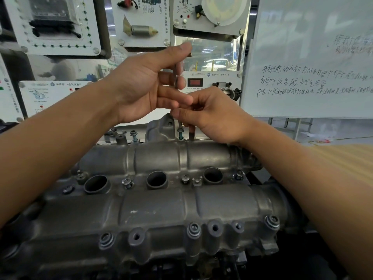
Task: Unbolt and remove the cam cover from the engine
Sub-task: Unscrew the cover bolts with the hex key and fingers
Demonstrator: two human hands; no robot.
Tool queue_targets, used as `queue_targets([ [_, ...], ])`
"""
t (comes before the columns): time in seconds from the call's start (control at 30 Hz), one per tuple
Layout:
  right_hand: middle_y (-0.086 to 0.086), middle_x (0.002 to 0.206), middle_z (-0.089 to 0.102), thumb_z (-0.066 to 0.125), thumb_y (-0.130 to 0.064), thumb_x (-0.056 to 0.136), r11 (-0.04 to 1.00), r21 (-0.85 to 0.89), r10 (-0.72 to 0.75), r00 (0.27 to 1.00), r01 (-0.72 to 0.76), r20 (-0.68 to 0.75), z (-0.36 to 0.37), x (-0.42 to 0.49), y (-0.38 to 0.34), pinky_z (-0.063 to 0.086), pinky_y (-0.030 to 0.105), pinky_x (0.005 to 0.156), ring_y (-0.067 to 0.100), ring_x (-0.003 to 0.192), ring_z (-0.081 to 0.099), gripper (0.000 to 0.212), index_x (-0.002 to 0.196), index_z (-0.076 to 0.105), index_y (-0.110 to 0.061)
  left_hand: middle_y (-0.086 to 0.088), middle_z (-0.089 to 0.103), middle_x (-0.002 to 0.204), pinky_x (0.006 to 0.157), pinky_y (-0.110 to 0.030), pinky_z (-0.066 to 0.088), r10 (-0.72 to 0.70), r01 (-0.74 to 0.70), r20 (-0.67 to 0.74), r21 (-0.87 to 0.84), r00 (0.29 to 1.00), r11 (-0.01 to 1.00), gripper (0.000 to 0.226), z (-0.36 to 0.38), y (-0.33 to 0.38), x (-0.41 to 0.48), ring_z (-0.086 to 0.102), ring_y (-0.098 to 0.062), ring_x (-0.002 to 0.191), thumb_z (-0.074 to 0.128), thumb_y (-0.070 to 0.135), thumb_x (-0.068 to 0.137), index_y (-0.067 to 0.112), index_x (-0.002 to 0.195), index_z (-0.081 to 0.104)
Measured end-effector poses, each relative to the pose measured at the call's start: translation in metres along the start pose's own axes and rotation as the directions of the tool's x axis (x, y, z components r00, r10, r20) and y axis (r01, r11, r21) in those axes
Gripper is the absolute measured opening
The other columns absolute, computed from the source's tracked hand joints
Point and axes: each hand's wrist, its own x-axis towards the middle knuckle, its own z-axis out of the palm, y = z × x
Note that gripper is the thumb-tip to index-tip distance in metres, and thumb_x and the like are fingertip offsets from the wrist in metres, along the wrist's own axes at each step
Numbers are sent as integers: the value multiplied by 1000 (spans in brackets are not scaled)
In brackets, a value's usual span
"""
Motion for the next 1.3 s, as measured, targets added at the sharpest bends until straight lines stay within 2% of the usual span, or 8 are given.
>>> queue_targets([
  [0.13, 9, 60, 46, 61, -10, 97, 1000, -10, -3, 1000, 3, 20, -1, 0, 1, 41, 29, 61, 14, 56, 46, 32, 81, 59, 17, 1, 59, 64, 45, -21, 47, 25, -19, -64, 87, 998, 996, 41, 2, 0, 0, 65, -17, 48, 60, 51, 93, 22, 65, 55],
  [0.4, 30, 70, 55, 63, -12, 97, 1000, -14, -11, 1000, 11, 9, -1, 0, 2, 45, 33, 64, 22, 61, 51, 30, 88, 64, 17, -4, 62, 58, 43, -21, 43, 106, -73, -175, 185, 979, 980, 49, 11, 3, 0, 56, -20, 40, 59, 46, 96, 21, 54, 58],
  [0.7, 35, 72, 55, 63, -12, 96, 1000, -9, -4, 1000, 4, 17, -1, -1, -1, 44, 32, 62, 23, 60, 49, 32, 80, 61, 16, -8, 63, 54, 40, -23, 40, 216, -143, -232, 293, 948, 945, 55, 16, 4, 1, 52, -20, 34, 59, 38, 98, 19, 46, 59],
  [0.83, 24, 64, 53, 64, -12, 96, 1000, -5, 21, 1000, -21, 9, -1, -1, -2, 44, 34, 62, 23, 60, 48, 30, 73, 62, 7, -9, 63, 53, 38, -21, 37, 222, -134, -245, 330, 944, 934, 55, 18, 4, 4, 50, -19, 31, 56, 33, 100, 15, 48, 59],
  [0.97, 13, 64, 55, 65, -11, 95, 999, 18, 49, 999, -49, -15, -2, -2, -2, 44, 36, 61, 23, 60, 48, 27, 68, 65, -4, -8, 60, 51, 37, -19, 35, 73, -7, -252, 253, 965, 967, 48, 20, 11, 11, 45, -19, 31, 51, 27, 96, 15, 50, 57],
  [1.07, 17, 65, 53, 65, -9, 94, 996, 47, 76, 997, -76, -15, -2, -1, -2, 42, 35, 62, 24, 61, 47, 27, 69, 65, 0, -7, 60, 55, 36, -18, 36, -66, 97, -182, 169, 981, 981, 32, 16, 16, 18, 44, -16, 33, 45, 27, 94, 12, 70, 59],
  [1.2, 14, 63, 54, 65, -7, 94, 993, 69, 93, 996, -91, -19, -4, 0, 0, 38, 18, 51, 9, 48, 45, 28, 67, 64, -7, -5, 60, 62, 39, -17, 40, -137, 136, -91, -8, 986, 991, 30, 9, 10, 22, 45, -13, 41, 38, 28, 94, 9, 88, 61],
  [1.3, 9, 59, 54, 65, -8, 94, 991, 93, 103, 994, -99, -38, -5, 1, 3, 34, 11, 46, 0, 41, 43, 28, 76, 62, 12, -6, 63, 69, 45, -21, 46, -99, 98, 1, -145, 995, 985, 37, 2, 2, 19, 54, -16, 48, 34, 30, 95, 10, 87, 63],
])
